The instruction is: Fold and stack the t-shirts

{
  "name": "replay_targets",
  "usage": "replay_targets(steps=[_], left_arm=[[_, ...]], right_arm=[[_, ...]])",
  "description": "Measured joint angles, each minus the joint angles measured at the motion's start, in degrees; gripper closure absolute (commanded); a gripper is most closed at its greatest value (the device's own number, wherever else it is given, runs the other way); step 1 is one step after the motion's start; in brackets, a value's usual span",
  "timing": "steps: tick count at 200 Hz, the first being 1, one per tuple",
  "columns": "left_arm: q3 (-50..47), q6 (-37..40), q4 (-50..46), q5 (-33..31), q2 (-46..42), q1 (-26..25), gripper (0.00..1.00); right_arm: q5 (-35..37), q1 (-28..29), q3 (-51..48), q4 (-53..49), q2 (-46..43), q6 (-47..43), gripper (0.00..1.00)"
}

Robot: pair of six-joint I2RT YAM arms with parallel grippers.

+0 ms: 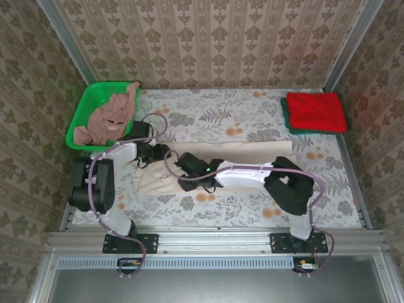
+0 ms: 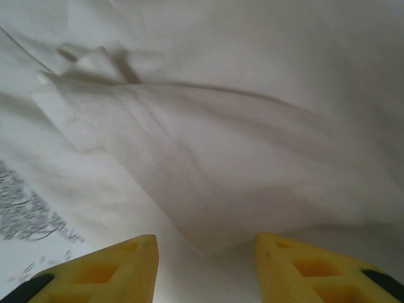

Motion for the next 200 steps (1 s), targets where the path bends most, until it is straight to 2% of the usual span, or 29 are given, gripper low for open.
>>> replay_targets(steps=[20, 50, 83, 103, 137, 164, 200], left_arm=[[0.5, 0.24, 0.22, 0.57, 0.94, 0.35, 0.47], [0.5, 0.5, 0.46, 1.31, 1.2, 0.76, 0.47], [0.52, 0.98, 0.9, 2.23, 1.42, 1.33, 0.48], [0.52, 1.07, 0.9, 2.69, 1.44, 1.62, 0.48], [0.52, 1.29, 0.9, 3.48, 1.55, 2.14, 0.48], [0.55, 1.51, 0.87, 4.0, 1.66, 2.51, 0.48], [1.27, 1.9, 0.79, 4.17, 2.34, 2.67, 0.48]], right_arm=[[2.54, -0.24, 0.85, -1.14, 1.57, -0.55, 0.54], [6.43, -0.48, 3.1, -3.06, 2.95, -1.51, 0.6], [8.76, -0.46, 4.28, -4.04, 3.85, -2.36, 0.61], [10.01, -0.37, 4.28, -4.48, 3.87, -2.97, 0.82], [11.85, -0.17, 4.31, -4.85, 3.82, -4.26, 1.0], [12.41, 0.0, 2.75, -6.36, 0.52, -5.64, 1.0], [12.0, 0.22, -1.84, -7.04, -10.62, -8.63, 1.0]])
